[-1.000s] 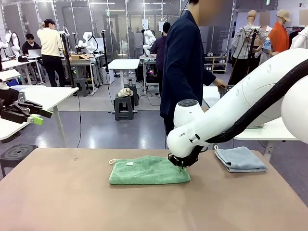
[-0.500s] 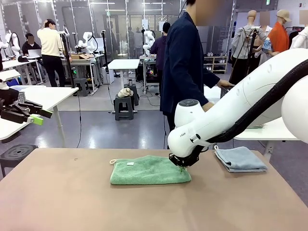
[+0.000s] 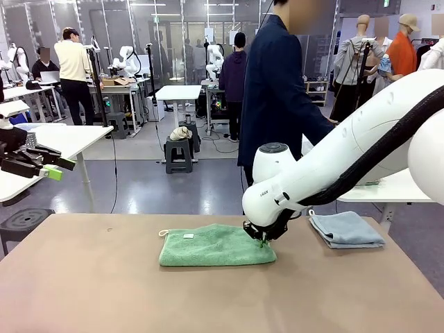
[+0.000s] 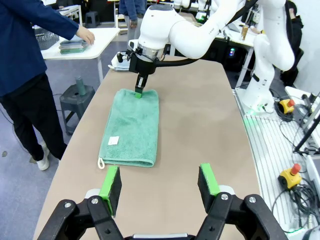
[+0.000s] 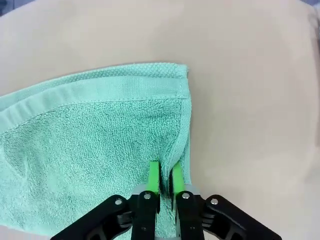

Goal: Fold the towels and place them in the basket.
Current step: When a person lays out a Towel with hook on the table, fold it in half twice.

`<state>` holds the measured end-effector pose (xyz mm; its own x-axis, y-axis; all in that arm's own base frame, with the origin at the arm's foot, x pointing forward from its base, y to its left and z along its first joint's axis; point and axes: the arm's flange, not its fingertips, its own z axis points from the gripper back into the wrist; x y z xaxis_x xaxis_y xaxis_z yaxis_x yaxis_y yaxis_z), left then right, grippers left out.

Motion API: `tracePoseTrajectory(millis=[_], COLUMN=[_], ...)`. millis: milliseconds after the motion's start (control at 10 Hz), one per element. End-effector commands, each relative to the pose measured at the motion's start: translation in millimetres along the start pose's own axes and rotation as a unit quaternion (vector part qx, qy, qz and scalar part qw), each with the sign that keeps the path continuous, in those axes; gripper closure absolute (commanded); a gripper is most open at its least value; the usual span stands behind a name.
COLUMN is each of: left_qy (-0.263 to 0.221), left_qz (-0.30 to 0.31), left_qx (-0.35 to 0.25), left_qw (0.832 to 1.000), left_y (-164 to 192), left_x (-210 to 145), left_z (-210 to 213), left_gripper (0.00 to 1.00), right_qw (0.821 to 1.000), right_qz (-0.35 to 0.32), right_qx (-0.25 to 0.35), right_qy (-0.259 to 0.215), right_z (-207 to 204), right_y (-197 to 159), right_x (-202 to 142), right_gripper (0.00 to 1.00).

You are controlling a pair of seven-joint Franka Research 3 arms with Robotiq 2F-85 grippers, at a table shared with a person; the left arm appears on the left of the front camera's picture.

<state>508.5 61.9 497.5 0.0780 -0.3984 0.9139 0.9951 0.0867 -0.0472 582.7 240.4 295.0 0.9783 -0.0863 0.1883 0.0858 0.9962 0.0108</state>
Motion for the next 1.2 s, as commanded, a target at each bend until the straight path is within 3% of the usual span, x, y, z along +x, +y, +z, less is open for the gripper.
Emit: tracePoseTrajectory(millis=[0,200,400,1100], left_qy=[-0.002,-0.002,-0.002,-0.002], left_qz=[-0.001,-0.001,-0.001,-0.001], left_qx=[-0.001,-0.001,-0.001,-0.001], left_qw=[1.000,1.000,1.000,1.000], left_y=[-0.8,-0.8,-0.8,-0.8], left_x=[0.6,0.6,0.6,0.6], left_z=[-0.1,-0.1,-0.1,-0.1], left_gripper=[0.21,0.21,0.21,0.21], right_qw=[1.000,1.000,1.000,1.000], right_qz=[-0.007,-0.001,0.007,0.012], right_qx=[0.008,0.009,0.007,0.021], right_qy=[0.023,0.005,-0.021,0.000], right_z=[4.7,4.7,10.3,-3.2], right_y=[5.1,7.4,2.7,-6.0], right_x=[-15.6,-16.7,-14.4,-5.7], right_gripper=[0.79,0.68,0.68,0.68])
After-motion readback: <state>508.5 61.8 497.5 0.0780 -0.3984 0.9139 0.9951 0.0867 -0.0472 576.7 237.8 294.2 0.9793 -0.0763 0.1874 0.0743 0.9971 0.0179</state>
